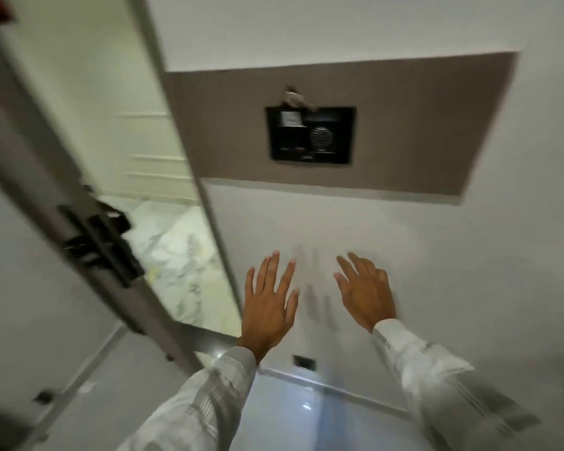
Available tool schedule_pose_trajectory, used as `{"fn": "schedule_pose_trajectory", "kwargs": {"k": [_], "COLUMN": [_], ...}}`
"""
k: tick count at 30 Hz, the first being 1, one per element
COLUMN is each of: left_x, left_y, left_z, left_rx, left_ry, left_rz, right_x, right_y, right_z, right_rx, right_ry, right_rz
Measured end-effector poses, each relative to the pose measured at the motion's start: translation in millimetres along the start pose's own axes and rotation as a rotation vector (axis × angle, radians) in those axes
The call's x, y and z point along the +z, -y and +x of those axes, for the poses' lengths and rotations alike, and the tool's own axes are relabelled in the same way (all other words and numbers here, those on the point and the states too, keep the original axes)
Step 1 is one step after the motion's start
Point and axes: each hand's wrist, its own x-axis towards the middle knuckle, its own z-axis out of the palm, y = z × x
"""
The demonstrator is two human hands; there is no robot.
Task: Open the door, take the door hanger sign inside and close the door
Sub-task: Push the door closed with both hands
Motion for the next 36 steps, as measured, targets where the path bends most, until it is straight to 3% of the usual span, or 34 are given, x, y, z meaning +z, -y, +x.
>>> {"fn": "schedule_pose_trajectory", "kwargs": {"k": [6, 11, 17, 28, 36], "left_x": [-137.4, -207.5, -208.6, -172.3, -147.7], "left_y": [147.0, 227.2, 269.8, 289.9, 311.1], "left_z": [-29.5, -48.7, -46.7, 7.9, 80.8], "left_rx": [-0.134, -0.312, -0.310, -0.186, -0.025], "left_ry": [-0.204, -0.271, -0.024, -0.120, 0.038], "left_rz": [0.174, 0.266, 0.195, 0.024, -0.058], "right_x": [5.6, -15.9, -26.0, -10.4, -26.6], "right_y": [213.8, 344.8, 409.5, 375.4, 369.4], "right_z": [76.6, 110.7, 145.7, 194.3, 220.1], "right_rx": [-0.385, -0.712, -0.948, -0.813, -0.475], "right_ry": [-0.091, -0.280, -0.368, -0.432, -0.448], "right_rz": [0.158, 0.207, 0.020, -0.119, -0.610]}}
